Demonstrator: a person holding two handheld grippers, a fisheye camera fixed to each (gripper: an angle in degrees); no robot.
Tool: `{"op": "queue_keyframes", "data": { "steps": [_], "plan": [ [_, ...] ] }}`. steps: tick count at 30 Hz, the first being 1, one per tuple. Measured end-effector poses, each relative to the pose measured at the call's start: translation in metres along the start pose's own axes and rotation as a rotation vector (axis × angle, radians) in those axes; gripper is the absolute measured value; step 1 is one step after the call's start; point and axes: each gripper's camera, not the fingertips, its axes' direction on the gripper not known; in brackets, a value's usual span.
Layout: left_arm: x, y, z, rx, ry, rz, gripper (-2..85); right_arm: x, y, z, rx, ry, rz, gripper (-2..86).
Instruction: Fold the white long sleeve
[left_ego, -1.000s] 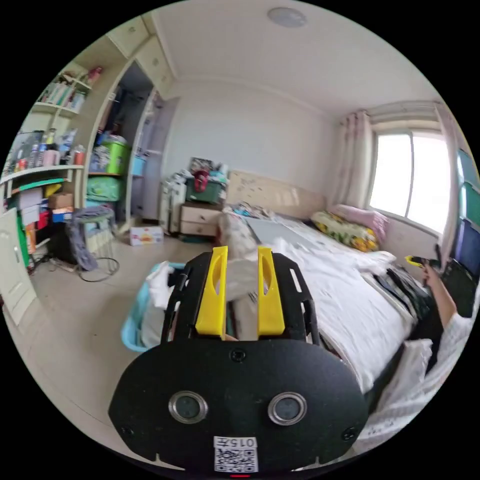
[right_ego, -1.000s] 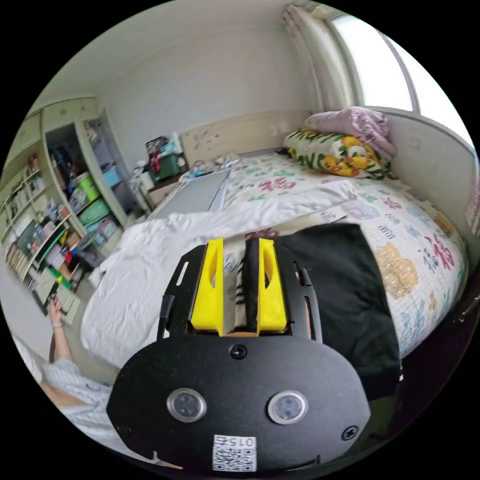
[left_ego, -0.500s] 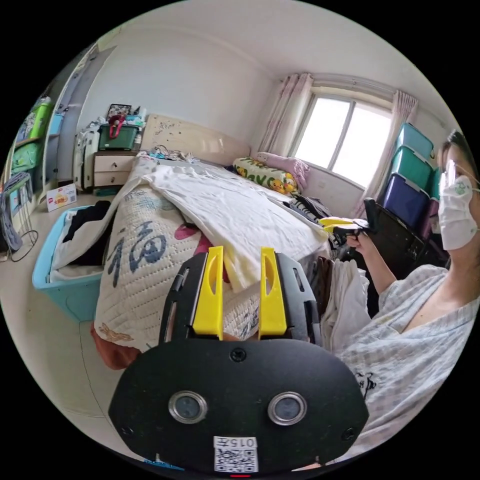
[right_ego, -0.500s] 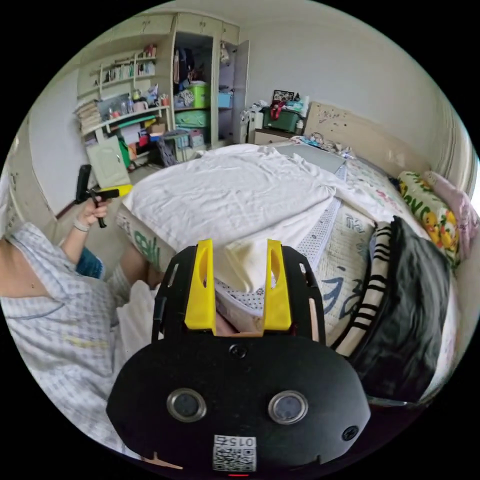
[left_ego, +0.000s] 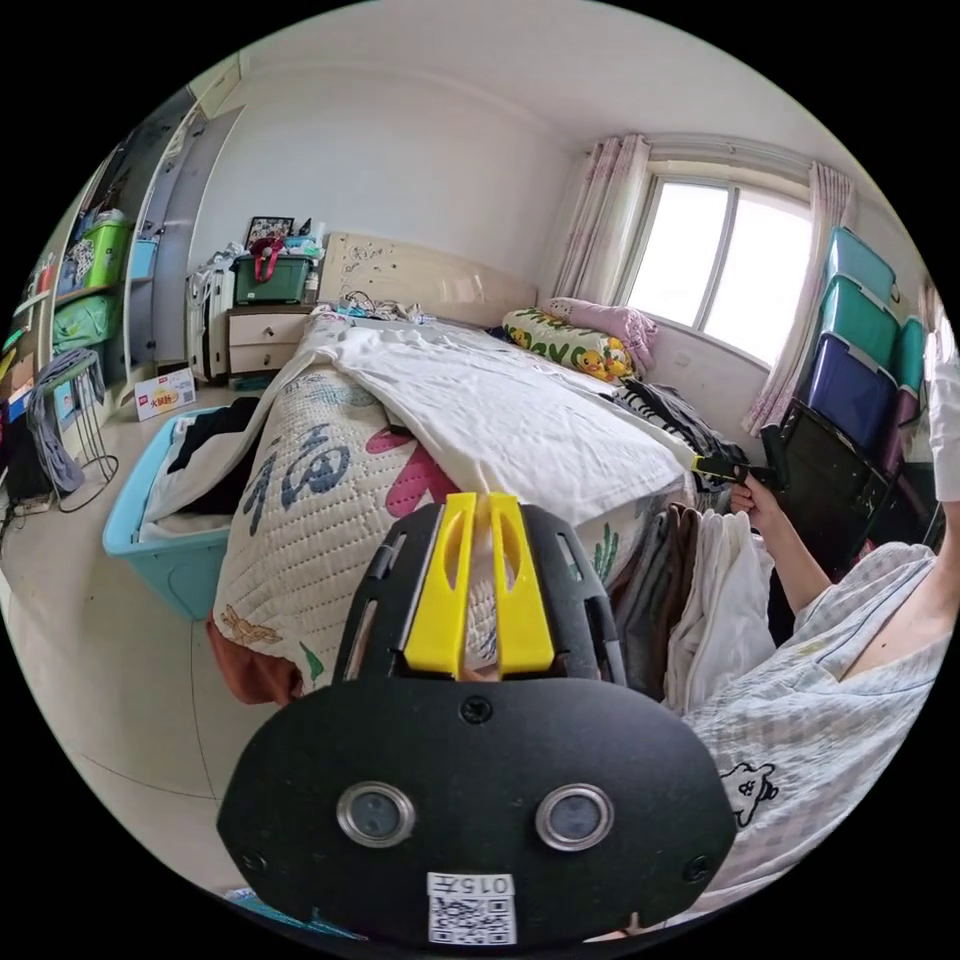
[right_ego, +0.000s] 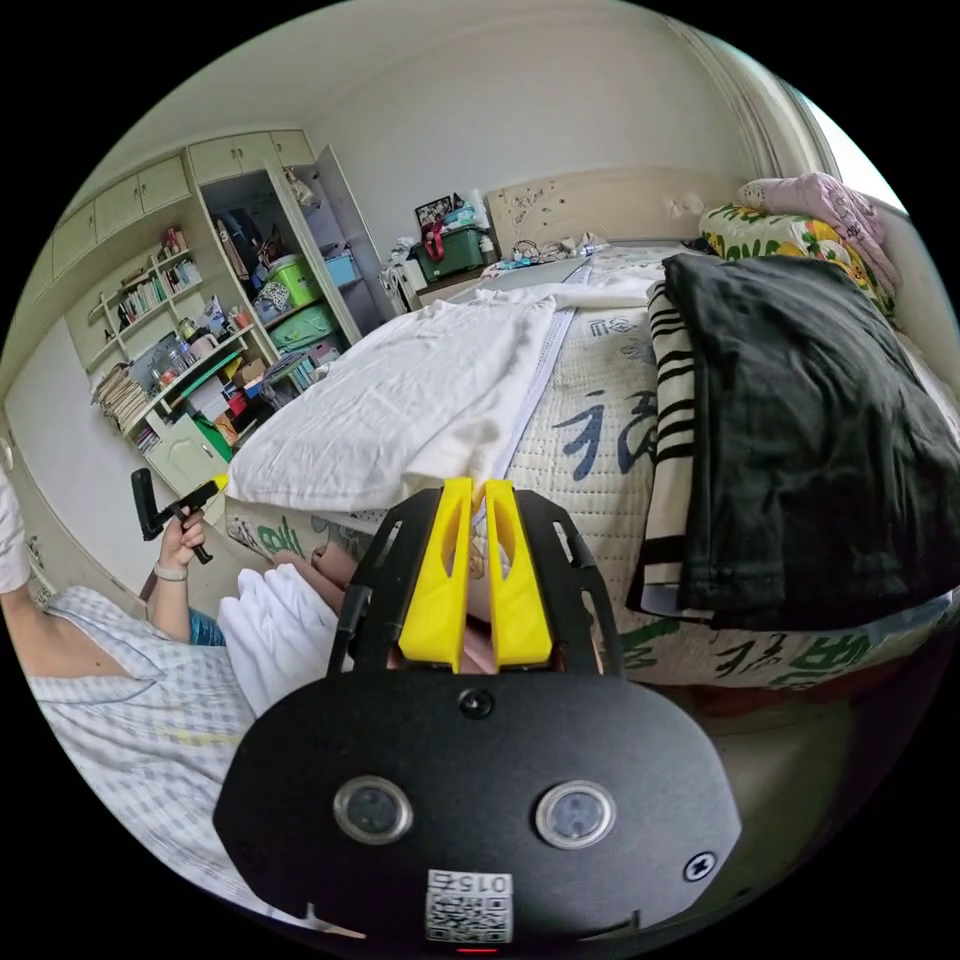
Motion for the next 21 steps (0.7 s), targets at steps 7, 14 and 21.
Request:
{"op": "queue_keyframes", "data": {
  "steps": [7,14,21],
  "plan": [
    [0.011,0.021,0.01,0.017,0.016,-0.006,0.8,-0.017,-0.012,-0.024,0.006,0.047,-0.033,2.0],
    [0.008,0.021,0.013,0.06,0.019,-0.016,1.2,-0.022,-0.03,-0.043,0.006,0.019,-0.011,5.3],
    [0.005,-0.084,0.006,0.142,-0.162,0.13,1.4,-0.07,-0.121,-0.07,0.09,0.189,-0.118,2.0]
  ]
}}
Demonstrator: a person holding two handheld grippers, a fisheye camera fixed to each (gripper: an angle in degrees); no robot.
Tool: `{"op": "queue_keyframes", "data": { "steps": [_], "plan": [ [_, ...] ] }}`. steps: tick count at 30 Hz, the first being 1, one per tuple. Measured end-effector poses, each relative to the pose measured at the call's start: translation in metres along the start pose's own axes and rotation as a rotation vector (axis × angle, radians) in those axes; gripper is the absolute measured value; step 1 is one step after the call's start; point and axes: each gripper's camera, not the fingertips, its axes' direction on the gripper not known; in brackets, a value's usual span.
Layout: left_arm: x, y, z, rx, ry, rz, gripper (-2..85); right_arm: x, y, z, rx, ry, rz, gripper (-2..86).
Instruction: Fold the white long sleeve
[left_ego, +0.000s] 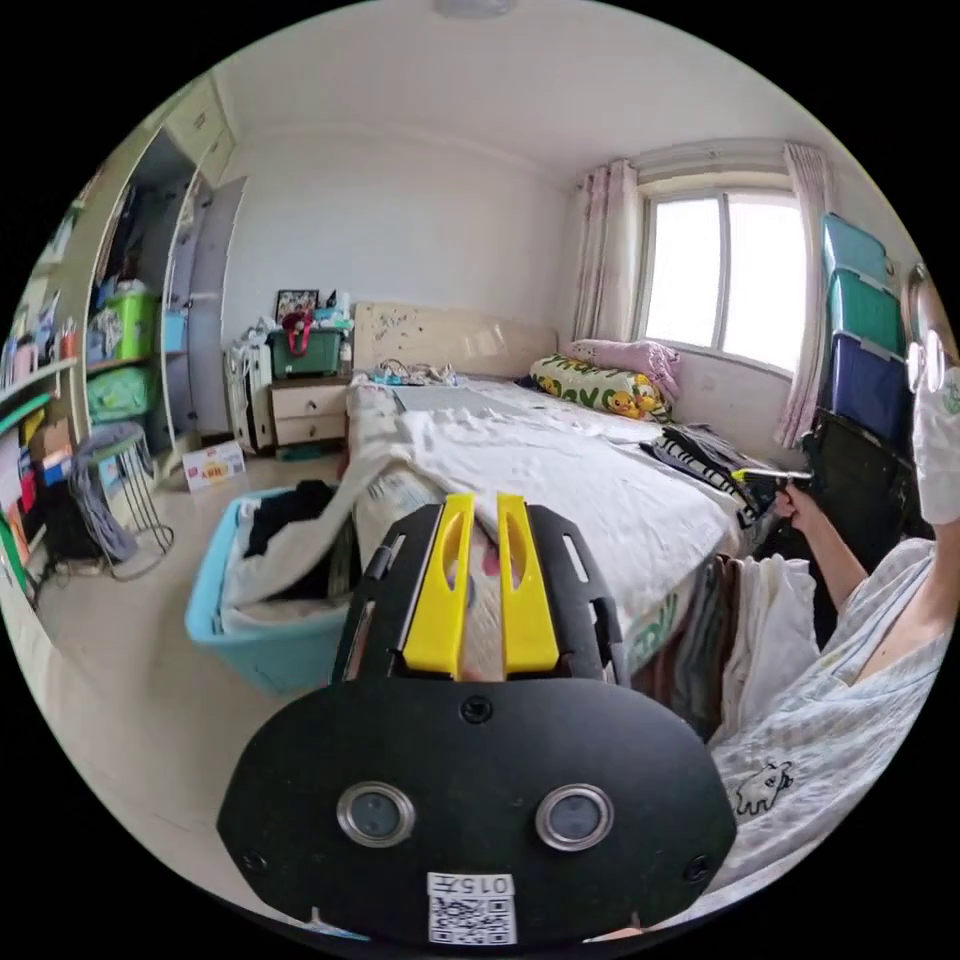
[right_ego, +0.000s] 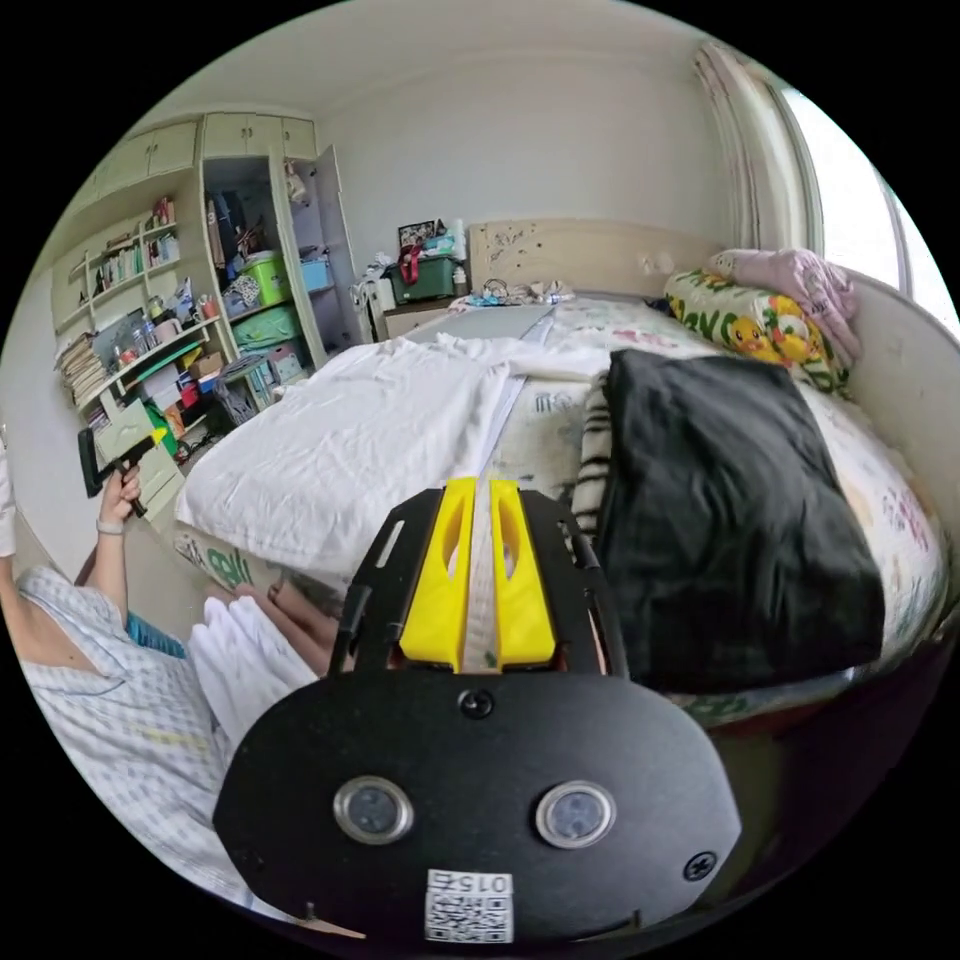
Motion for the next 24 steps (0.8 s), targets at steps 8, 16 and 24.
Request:
{"op": "queue_keyframes", "data": {
  "steps": [8,16,24],
  "plan": [
    [-0.019,-0.197,0.243,-0.13,-0.019,0.045,0.4,-0.071,-0.25,0.147,-0.027,-0.076,-0.109,-0.2],
    [0.008,-0.271,0.513,-0.399,-0.12,0.061,0.1,-0.119,-0.433,0.371,-0.247,-0.092,-0.092,-0.4],
    [-0.005,-0.267,0.645,-0.581,-0.241,0.096,-0.2,-0.158,-0.509,0.518,-0.455,0.268,-0.216,-0.5]
  ]
}}
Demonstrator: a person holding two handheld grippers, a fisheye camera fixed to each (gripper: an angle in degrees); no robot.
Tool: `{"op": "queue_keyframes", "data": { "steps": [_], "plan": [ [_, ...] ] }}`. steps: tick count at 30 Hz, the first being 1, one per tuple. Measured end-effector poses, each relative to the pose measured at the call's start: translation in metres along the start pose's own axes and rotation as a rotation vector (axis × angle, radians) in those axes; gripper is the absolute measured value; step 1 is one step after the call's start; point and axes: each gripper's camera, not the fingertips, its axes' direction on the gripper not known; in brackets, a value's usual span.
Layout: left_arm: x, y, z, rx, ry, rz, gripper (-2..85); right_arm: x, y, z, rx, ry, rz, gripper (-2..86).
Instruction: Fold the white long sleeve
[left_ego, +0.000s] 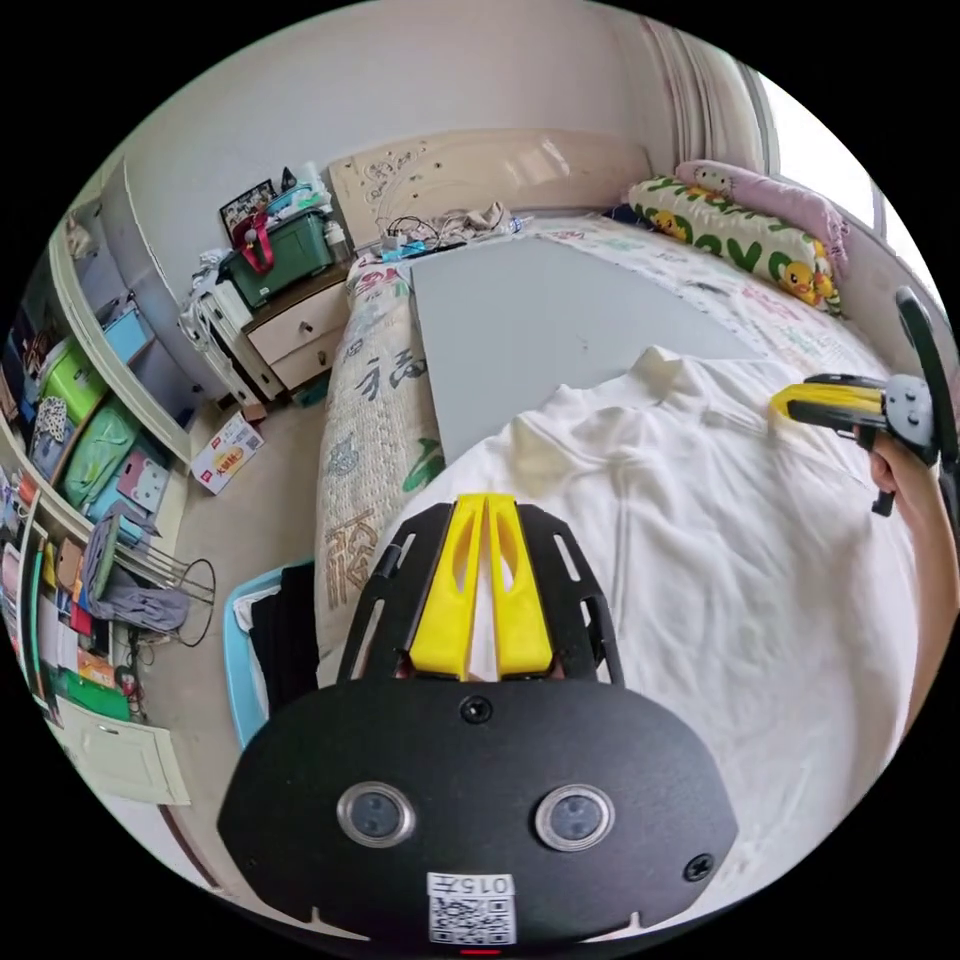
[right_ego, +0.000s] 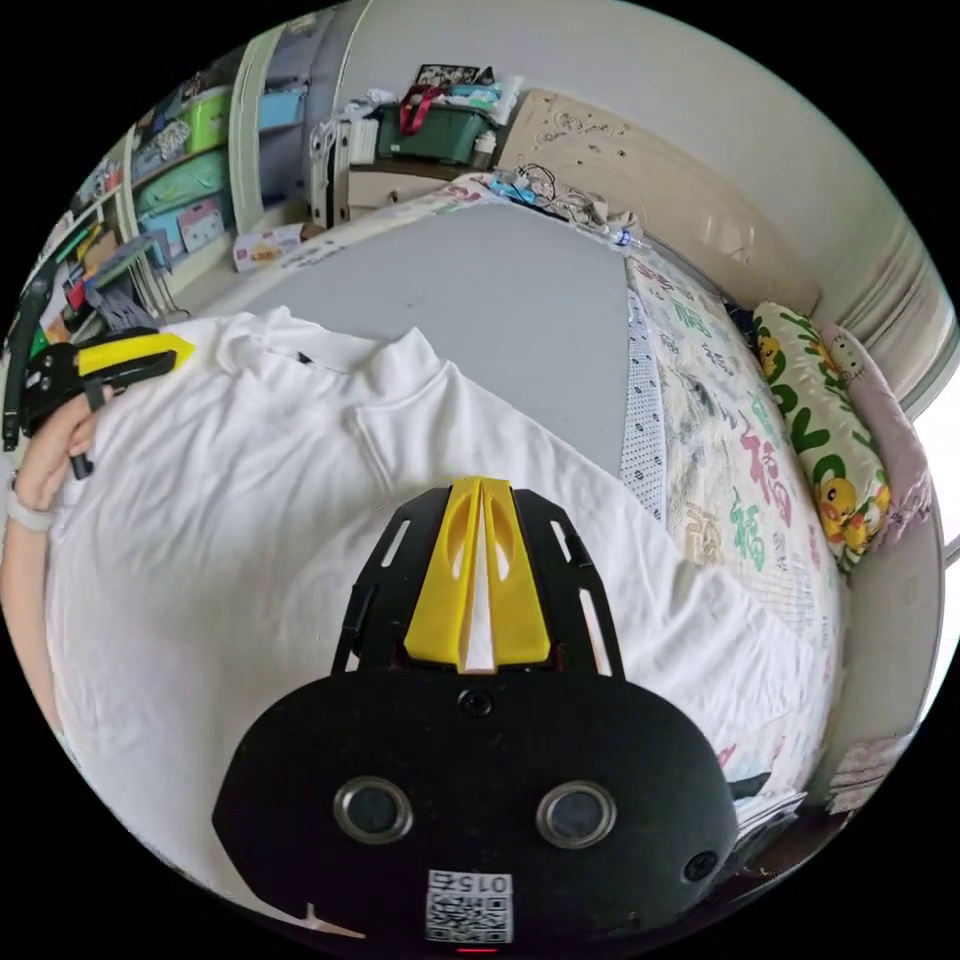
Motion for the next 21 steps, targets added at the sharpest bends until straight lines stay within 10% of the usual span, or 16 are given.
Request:
{"op": "queue_keyframes", "data": {
  "steps": [21],
  "plan": [
    [0.034,0.0,0.033,0.05,-0.096,0.001,0.0,-0.021,-0.072,-0.017,0.017,0.036,0.04,-0.8]
  ]
}}
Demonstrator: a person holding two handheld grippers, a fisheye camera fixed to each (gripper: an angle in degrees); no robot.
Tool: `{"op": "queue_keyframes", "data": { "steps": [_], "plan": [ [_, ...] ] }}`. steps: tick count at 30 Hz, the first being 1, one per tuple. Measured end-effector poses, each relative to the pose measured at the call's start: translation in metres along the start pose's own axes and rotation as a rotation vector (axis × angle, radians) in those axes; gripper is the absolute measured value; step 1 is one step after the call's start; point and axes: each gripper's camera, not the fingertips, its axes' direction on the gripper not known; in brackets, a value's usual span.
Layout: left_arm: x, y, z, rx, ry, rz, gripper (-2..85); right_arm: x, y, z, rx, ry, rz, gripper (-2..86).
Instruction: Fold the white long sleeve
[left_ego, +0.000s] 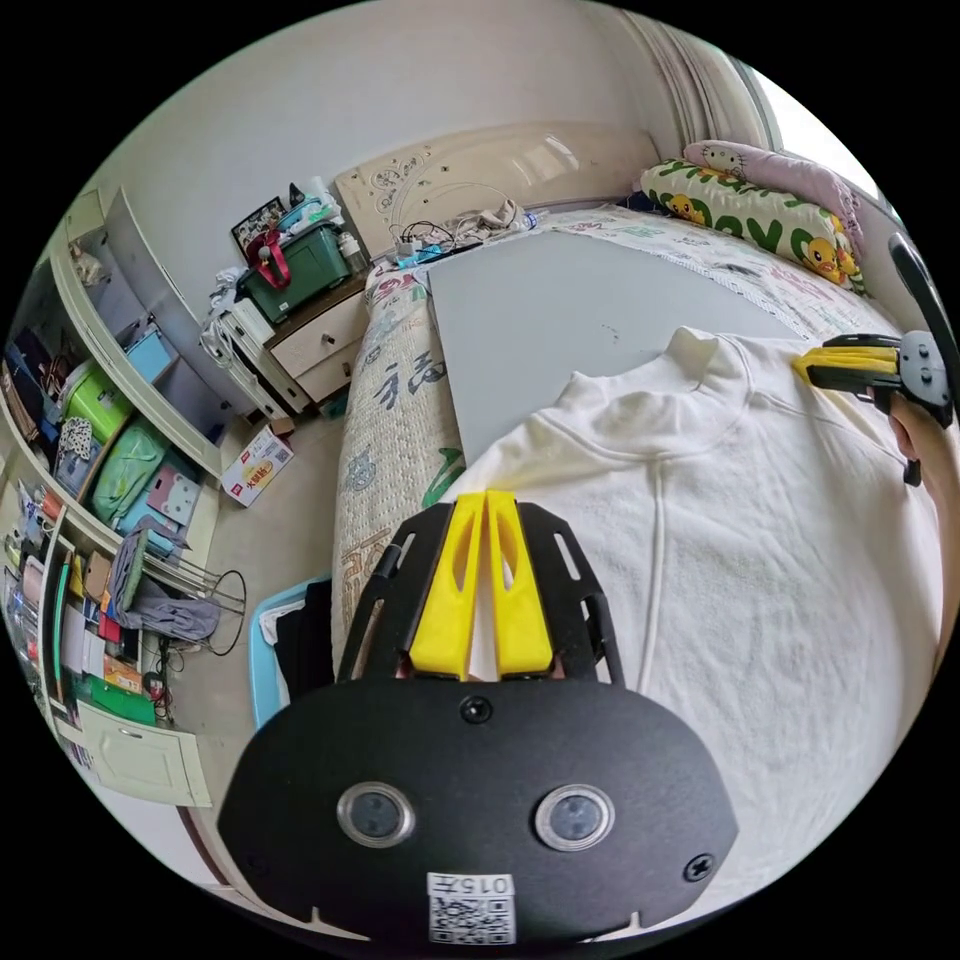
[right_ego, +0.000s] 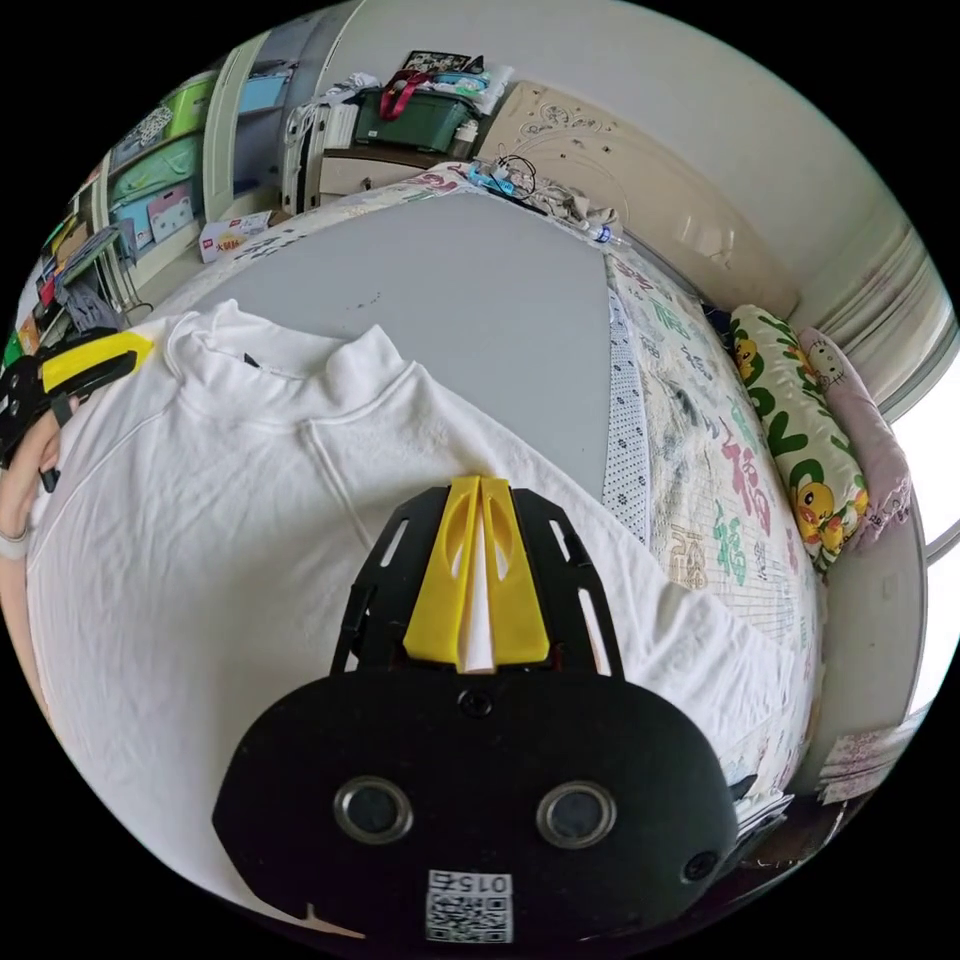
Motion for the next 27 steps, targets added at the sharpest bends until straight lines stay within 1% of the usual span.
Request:
{"op": "queue_keyframes", "data": {
  "steps": [4,7,9,10,12,13,15,17,21,23,27],
  "plan": [
    [-0.012,0.008,0.002,0.007,0.061,-0.02,0.0,0.007,0.007,-0.007,0.02,-0.057,0.004,-0.9],
    [-0.02,0.014,0.002,0.012,0.092,-0.031,-0.1,0.014,0.022,-0.028,0.112,-0.065,0.02,-1.0],
    [-0.021,0.019,-0.002,0.035,0.094,-0.035,-0.1,0.023,0.029,-0.044,0.156,-0.106,0.053,-1.0],
    [-0.022,0.023,-0.008,0.069,0.098,-0.038,-0.1,0.026,0.032,-0.053,0.168,-0.163,0.048,-1.0],
    [-0.025,0.027,-0.014,0.097,0.131,-0.043,-0.2,0.021,0.036,-0.058,0.133,-0.255,-0.044,-1.0],
    [-0.027,0.028,-0.012,0.092,0.163,-0.039,-0.2,0.014,0.038,-0.055,0.076,-0.285,-0.099,-1.0],
    [-0.027,0.029,-0.005,0.056,0.184,-0.019,-0.2,0.007,0.043,-0.047,0.039,-0.267,-0.116,-1.0],
    [-0.029,0.031,0.007,0.0,0.159,-0.008,-0.1,-0.001,0.048,-0.026,-0.041,-0.239,-0.134,-0.9],
    [-0.044,0.039,0.01,0.005,0.184,-0.019,-0.1,0.0,0.064,-0.022,0.005,-0.203,-0.112,-0.7],
    [-0.061,0.045,0.013,0.004,0.234,-0.044,-0.1,0.006,0.078,-0.019,0.032,-0.21,-0.09,-0.7],
    [-0.076,0.052,0.014,0.0,0.25,-0.05,-0.3,0.012,0.096,-0.017,0.031,-0.212,-0.083,-0.8]
  ]
}}
